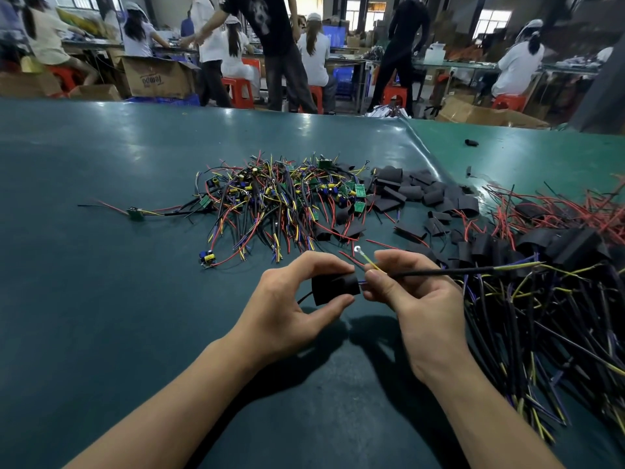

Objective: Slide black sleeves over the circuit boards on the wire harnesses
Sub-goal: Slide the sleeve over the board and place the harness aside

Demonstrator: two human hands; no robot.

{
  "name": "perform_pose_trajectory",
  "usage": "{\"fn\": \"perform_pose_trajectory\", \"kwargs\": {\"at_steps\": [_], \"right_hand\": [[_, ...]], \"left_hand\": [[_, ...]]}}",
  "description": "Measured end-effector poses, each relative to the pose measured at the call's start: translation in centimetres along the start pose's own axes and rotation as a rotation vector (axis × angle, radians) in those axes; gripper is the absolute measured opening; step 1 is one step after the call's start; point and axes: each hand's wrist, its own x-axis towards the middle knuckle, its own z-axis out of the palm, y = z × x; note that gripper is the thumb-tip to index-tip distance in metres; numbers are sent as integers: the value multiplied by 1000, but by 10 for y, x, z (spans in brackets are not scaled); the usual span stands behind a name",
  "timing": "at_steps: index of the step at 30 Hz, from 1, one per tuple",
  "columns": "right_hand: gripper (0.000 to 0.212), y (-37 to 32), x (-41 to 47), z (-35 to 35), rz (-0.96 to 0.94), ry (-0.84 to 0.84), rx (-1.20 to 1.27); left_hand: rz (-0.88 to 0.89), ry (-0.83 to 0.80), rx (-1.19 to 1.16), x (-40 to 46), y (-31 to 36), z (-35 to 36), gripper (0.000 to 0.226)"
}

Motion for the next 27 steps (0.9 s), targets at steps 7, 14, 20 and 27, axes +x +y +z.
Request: {"fn": "perform_pose_trajectory", "kwargs": {"at_steps": [7, 14, 20, 27], "right_hand": [[21, 2, 0, -1, 44, -44, -73], [20, 1, -9, 3, 236, -350, -144], [10, -15, 7, -3, -29, 267, -14], [32, -25, 17, -26, 223, 347, 366]], "left_hand": [[86, 10, 30, -1, -1, 1, 34], [170, -12, 60, -1, 1, -1, 44], [183, 250, 222, 4, -3, -4, 23], [-132, 164, 556, 5, -21, -8, 27]]}}
